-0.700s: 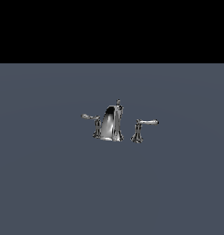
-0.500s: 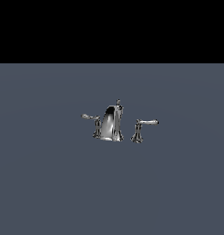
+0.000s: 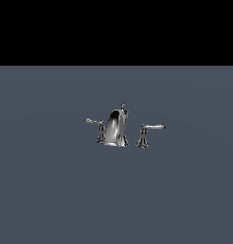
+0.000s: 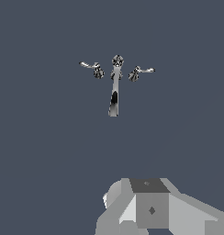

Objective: Turn on the faucet by rotating a designated handle.

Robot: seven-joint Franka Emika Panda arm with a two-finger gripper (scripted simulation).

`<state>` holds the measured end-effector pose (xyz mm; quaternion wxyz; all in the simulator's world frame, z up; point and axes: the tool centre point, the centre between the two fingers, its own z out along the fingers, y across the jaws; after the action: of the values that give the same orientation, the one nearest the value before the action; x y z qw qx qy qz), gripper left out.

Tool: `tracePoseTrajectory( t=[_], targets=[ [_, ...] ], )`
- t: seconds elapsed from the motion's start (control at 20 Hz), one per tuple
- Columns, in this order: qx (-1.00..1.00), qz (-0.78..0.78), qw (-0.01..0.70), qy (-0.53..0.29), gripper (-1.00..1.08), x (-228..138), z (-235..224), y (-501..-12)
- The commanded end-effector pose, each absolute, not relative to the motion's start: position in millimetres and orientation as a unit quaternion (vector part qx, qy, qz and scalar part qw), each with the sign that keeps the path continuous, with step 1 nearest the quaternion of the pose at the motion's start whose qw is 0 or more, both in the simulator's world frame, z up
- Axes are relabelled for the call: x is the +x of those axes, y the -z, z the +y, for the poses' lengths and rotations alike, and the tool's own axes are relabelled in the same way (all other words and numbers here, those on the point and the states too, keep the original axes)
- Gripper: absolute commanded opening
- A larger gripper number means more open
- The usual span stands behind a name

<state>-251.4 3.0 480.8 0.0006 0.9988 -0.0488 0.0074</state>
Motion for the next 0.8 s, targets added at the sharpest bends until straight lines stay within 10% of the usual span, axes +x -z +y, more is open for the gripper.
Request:
tracePoseTrajectory(
  t=[0.0,0.75],
  targets=[
    [0.998,-0.065,0.001,-0.007,-1.00,-249,9,-473],
    [0.976,-0.216,0.000,-0.006,-1.00,-213,62,-403]
  ],
)
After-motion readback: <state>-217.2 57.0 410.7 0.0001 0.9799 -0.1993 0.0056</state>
